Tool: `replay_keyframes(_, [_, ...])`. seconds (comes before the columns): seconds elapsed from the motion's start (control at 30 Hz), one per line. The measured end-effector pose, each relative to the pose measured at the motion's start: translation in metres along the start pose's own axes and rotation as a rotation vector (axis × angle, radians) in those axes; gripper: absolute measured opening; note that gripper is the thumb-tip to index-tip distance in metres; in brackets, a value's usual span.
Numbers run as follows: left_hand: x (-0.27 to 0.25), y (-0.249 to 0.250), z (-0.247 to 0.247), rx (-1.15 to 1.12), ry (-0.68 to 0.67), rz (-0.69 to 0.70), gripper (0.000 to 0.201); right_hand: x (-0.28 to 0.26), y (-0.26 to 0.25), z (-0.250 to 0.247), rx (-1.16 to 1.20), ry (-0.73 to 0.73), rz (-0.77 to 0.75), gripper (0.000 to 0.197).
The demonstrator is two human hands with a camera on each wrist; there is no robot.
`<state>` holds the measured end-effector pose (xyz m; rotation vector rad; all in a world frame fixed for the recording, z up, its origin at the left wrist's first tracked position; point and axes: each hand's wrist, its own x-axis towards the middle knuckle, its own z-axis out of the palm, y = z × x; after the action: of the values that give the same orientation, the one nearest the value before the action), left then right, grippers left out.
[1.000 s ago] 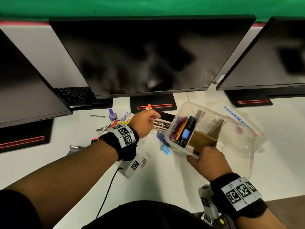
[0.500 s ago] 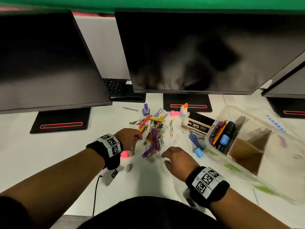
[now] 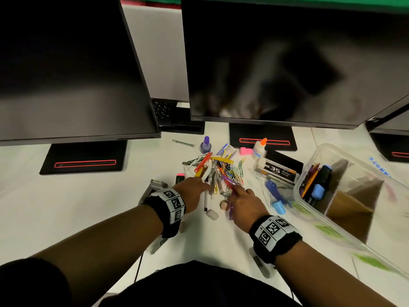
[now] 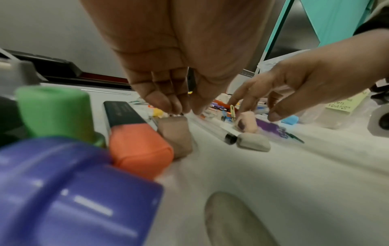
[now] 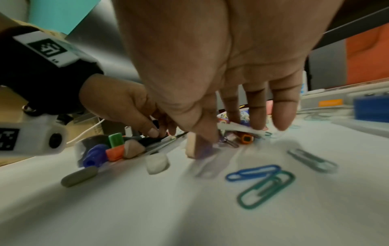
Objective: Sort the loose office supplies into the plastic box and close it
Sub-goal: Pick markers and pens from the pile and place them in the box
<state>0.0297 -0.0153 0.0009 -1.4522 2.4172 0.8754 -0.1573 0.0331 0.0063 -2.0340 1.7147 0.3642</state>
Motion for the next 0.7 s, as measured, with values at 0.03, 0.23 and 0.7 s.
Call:
replay_keyframes(0.03, [0.001,0.001,-0.001,0.014,0.032,0.003,0.052,-0.001,0.003,-0.002,0.003,0.006,0.053,0.041])
replay_keyframes(0.23, [0.015,0.012,-0.004,0.188,0.047,0.082,0.063,0.006,-0.001,-0.007,0.057,0.110,0.026,0.049])
replay_keyframes(0.7, [0.028,0.013,-0.014,0.074,0.127,-0.102,0.039,0.042,0.006,-0.016,0.054,0.117,0.044,0.055])
